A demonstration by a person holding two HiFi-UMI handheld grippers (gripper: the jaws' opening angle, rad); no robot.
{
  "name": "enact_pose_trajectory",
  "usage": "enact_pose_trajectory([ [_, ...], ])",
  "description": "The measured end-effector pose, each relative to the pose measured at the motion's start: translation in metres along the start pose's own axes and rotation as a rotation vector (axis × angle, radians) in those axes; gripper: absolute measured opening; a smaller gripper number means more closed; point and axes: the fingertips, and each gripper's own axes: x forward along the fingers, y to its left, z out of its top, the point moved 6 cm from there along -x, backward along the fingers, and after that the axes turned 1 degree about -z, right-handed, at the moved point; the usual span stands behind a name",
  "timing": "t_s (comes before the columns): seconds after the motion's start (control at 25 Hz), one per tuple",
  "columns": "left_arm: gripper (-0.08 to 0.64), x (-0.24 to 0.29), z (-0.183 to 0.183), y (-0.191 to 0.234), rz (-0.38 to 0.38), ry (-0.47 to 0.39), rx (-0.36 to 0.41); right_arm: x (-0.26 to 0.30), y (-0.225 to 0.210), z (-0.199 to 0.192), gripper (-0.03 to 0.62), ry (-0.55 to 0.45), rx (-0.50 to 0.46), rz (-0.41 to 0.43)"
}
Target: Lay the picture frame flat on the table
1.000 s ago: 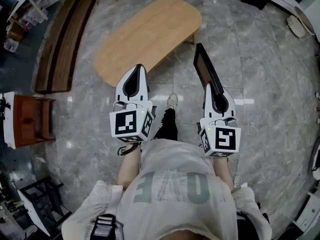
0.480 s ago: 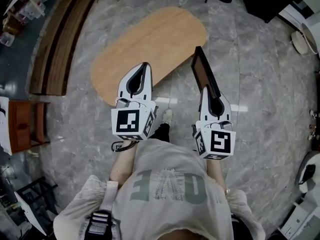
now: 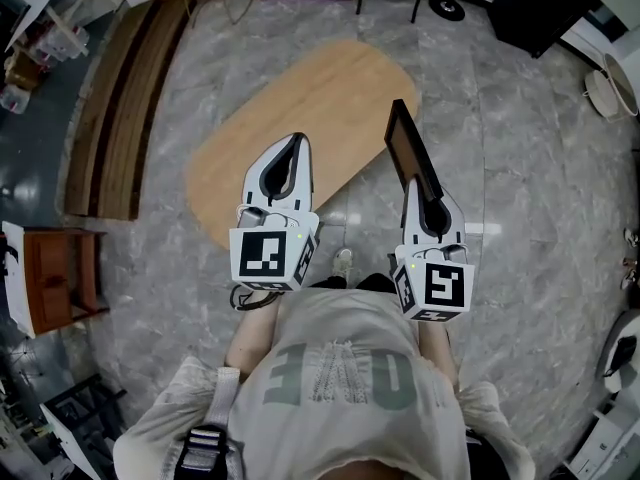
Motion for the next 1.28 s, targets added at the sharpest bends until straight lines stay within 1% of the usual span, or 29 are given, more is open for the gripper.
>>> enact_pose_trajectory([
  [0.24,0.009,0.016,-0.006,0.005,0.043,0.008,-0.036,0.019,-0.009,0.0,0.017,0.019,-0.011,0.034],
  [0.44,0.009,0.02,-0.01,-0.003,0.05,0.014,-0.068,0.027,-0.012,0.001,0.017,0.018,-0.024,0.09],
  [0.68,0.009,0.023,-0.011,-0.014,0.092,0.032,-0.07,0.039,-0.019,0.013,0.017,-0.019,-0.045,0.157],
  [0.88,0.009,0.04,-0.001,-0.027,0.126,-0.002,-0.062,0.051,-0.044,0.025,0.017,-0.039,-0.057,0.186],
  [1.08,0.009,0.055,0.004,-0.036,0.139,-0.017,-0.052,0.059,-0.058,0.031,0.017,-0.063,-0.054,0.205],
  [1.28,0.009,0.064,0.009,-0.041,0.141,-0.02,-0.044,0.067,-0.063,0.036,0.017,-0.06,-0.056,0.226],
])
